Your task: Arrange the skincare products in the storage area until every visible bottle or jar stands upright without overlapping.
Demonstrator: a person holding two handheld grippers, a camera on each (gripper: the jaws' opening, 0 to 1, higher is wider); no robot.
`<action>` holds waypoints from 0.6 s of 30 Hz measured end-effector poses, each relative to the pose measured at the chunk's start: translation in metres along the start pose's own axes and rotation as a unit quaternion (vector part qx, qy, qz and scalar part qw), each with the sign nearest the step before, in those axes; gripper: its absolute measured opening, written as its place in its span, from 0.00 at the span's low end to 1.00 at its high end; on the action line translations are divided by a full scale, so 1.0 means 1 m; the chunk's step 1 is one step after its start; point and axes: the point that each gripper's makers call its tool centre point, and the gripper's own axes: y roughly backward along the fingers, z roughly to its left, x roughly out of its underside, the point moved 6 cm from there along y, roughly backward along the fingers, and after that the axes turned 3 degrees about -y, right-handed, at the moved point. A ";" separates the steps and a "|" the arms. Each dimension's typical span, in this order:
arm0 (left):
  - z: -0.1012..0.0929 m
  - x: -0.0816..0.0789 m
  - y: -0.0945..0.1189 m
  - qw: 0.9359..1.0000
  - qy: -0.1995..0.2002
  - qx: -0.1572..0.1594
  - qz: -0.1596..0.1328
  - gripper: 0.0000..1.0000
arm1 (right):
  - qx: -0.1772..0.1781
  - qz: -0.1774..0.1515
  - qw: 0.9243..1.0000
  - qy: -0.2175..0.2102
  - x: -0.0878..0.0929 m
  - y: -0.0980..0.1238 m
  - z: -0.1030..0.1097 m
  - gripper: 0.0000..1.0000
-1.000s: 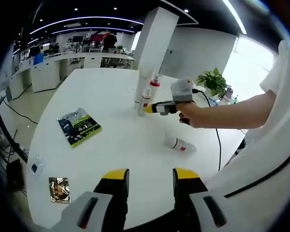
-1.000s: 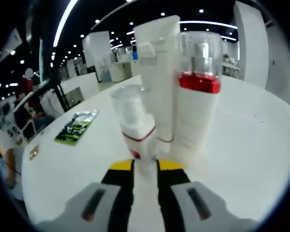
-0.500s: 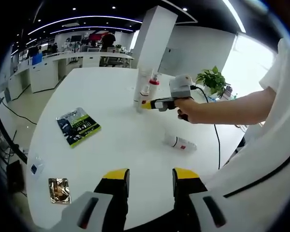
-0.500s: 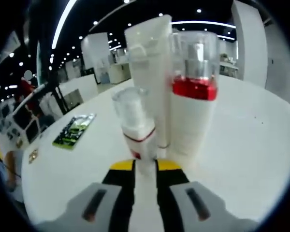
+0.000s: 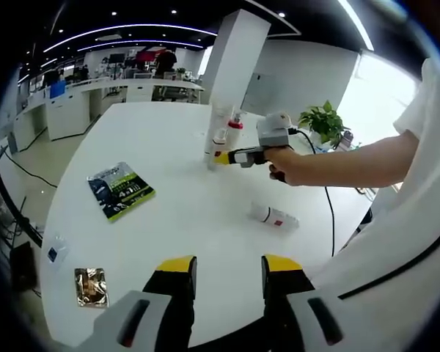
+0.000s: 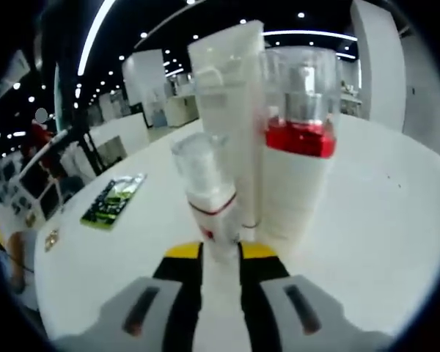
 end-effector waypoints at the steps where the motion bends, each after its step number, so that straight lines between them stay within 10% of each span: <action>1: 0.000 0.000 0.000 1.000 0.000 0.000 0.000 0.36 | -0.001 0.001 1.000 0.000 0.001 0.001 0.000 0.18; 18: -0.014 -0.010 -0.027 0.999 -0.002 0.048 -0.015 0.36 | -0.132 0.020 0.991 -0.024 0.037 0.084 0.031 0.41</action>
